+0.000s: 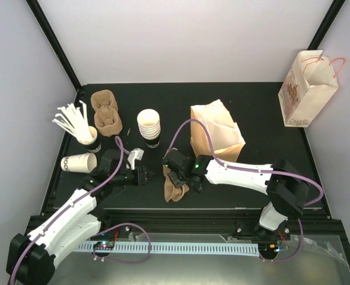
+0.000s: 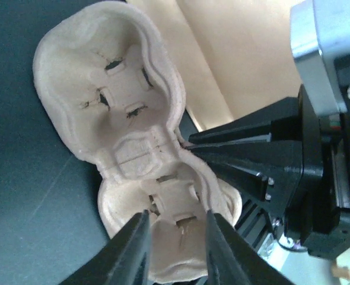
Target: Pack the takeout coffee
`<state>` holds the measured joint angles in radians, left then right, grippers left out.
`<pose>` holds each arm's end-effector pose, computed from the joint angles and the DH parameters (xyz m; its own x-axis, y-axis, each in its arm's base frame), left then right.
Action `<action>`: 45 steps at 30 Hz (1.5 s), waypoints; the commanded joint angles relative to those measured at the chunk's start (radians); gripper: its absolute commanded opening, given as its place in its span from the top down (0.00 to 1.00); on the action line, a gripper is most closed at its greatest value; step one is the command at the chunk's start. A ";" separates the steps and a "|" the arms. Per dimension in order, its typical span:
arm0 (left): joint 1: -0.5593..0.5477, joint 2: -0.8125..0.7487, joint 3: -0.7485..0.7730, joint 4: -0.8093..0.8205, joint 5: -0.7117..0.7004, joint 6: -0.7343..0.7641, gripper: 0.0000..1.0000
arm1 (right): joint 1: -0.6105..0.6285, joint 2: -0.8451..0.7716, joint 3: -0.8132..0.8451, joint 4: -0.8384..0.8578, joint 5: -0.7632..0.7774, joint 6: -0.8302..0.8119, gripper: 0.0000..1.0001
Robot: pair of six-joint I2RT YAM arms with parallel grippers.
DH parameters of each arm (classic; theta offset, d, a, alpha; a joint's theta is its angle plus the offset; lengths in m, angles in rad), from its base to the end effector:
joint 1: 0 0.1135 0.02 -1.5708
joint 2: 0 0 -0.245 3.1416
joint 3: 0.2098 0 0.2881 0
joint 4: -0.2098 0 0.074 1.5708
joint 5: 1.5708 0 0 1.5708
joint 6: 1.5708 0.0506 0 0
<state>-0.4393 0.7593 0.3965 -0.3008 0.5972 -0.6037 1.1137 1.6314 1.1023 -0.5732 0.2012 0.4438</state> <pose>0.1855 -0.1186 0.1669 -0.8862 -0.1022 -0.4519 0.3031 0.6097 -0.7324 0.1698 0.3223 0.1574 -0.7161 -0.5026 -0.4844 -0.5890 0.8075 0.0328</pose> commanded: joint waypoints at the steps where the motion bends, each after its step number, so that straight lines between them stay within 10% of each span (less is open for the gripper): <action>1: 0.004 -0.013 -0.003 0.095 0.033 -0.018 0.62 | -0.006 -0.062 -0.032 0.048 -0.061 -0.030 0.89; 21: -0.070 0.302 0.063 0.353 0.069 -0.076 0.49 | 0.009 -0.103 -0.038 0.104 -0.157 -0.138 0.86; 32: -0.091 0.350 0.094 0.297 0.019 -0.033 0.85 | 0.020 -0.097 -0.043 0.099 -0.145 -0.140 0.86; 45: -0.088 0.243 0.084 0.116 -0.038 0.022 0.93 | -0.003 -0.077 -0.065 0.066 -0.088 -0.026 0.87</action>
<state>-0.5240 1.0519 0.4564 -0.0967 0.5846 -0.6193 1.1278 1.5513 1.0458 -0.4973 0.0563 0.3618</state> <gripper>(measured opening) 0.086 0.127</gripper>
